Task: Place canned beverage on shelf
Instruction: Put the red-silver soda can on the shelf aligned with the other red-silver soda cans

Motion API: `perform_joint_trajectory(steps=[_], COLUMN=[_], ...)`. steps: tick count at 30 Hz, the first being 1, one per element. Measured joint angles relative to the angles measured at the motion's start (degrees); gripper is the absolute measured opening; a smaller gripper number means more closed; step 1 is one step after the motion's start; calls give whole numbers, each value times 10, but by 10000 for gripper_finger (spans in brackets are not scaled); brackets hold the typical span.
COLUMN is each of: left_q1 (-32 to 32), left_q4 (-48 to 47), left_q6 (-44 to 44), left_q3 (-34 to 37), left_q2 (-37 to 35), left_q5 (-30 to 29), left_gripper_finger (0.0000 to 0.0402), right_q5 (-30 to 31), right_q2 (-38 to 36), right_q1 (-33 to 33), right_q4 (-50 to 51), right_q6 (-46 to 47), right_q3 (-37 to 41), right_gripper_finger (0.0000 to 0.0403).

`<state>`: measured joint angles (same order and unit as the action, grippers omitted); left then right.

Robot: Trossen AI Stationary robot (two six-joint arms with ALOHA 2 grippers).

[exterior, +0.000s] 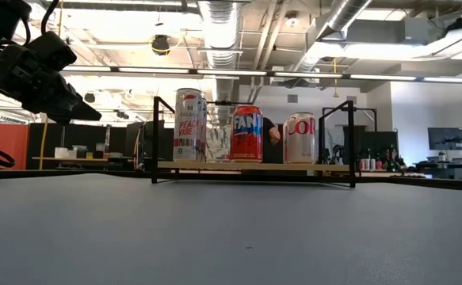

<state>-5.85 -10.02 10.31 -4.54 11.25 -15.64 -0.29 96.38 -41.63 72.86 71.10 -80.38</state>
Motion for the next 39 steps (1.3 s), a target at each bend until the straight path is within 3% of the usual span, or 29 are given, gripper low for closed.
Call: perform_joint_trajectory(steps=[12,19,39], left_q1=[0,0,0], left_q4=[0,0,0], left_q6=[0,0,0], left_q3=[0,0,0], left_q2=[0,0,0], left_q5=[0,0,0], left_gripper_finger=[0,0,0], right_q5=[20,69,79], right_q2=[0,0,0], right_q1=[78,147,364], right_q4=[9,31,5], right_q6=[-173,-280,-603], right_q3=[0,0,0], right_gripper_finger=[281,281,282])
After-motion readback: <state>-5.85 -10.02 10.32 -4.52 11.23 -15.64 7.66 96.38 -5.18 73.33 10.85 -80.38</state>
